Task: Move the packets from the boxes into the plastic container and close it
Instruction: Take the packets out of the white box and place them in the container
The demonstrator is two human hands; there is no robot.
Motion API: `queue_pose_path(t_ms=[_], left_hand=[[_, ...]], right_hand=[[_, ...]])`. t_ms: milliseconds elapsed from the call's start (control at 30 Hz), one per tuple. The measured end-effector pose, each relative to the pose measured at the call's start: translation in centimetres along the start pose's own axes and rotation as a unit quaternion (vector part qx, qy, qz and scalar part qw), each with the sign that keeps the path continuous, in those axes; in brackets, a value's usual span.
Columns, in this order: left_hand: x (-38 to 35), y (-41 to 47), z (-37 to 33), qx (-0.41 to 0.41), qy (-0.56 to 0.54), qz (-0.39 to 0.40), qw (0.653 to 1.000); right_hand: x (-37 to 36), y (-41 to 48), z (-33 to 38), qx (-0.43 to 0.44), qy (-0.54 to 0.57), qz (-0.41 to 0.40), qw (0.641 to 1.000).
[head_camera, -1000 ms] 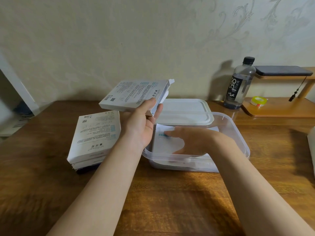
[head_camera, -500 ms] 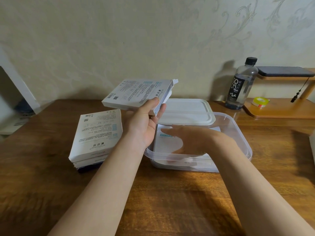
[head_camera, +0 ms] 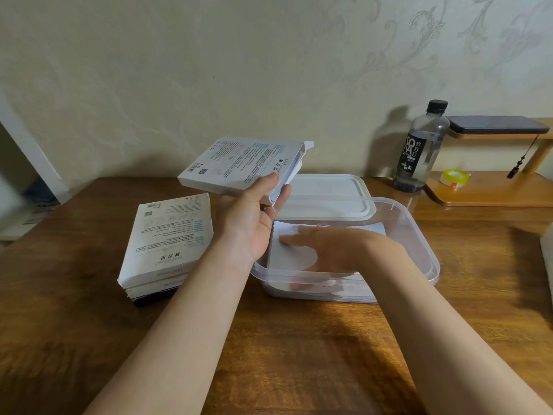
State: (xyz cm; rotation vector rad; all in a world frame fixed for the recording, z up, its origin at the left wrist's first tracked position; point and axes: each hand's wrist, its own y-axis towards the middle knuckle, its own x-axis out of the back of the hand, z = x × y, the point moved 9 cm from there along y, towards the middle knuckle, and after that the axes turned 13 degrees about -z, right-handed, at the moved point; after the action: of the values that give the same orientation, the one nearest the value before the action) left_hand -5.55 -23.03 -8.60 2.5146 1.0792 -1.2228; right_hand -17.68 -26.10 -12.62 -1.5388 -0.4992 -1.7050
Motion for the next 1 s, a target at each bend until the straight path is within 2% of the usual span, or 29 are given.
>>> queue_pose_path(t_ms=[133, 333, 533, 700, 867, 1000], left_hand=[[0.0, 0.0, 0.0, 0.0, 0.004, -0.003, 1.0], [-0.1, -0.2, 0.1, 0.003, 0.008, 0.002, 1.0], [0.1, -0.2, 0.1, 0.006, 0.01, -0.003, 1.0], [0.0, -0.3, 0.1, 0.01, 0.011, -0.002, 1.0], [-0.1, -0.4, 0.0, 0.007, 0.014, 0.001, 1.0], [-0.1, -0.5, 0.0, 0.003, 0.02, 0.005, 1.0]], right_hand=[[0.6, 0.3, 0.0, 0.014, 0.006, -0.036, 0.999], [-0.1, 0.4, -0.1, 0.004, -0.002, -0.013, 1.0], [1.8, -0.4, -1.1, 0.01, -0.008, -0.057, 0.998], [0.6, -0.3, -2.2, -0.006, -0.045, -0.015, 0.999], [0.0, 0.5, -2.6, -0.016, -0.036, -0.011, 0.999], [1.3, 0.0, -2.5, -0.013, -0.008, -0.056, 0.998]])
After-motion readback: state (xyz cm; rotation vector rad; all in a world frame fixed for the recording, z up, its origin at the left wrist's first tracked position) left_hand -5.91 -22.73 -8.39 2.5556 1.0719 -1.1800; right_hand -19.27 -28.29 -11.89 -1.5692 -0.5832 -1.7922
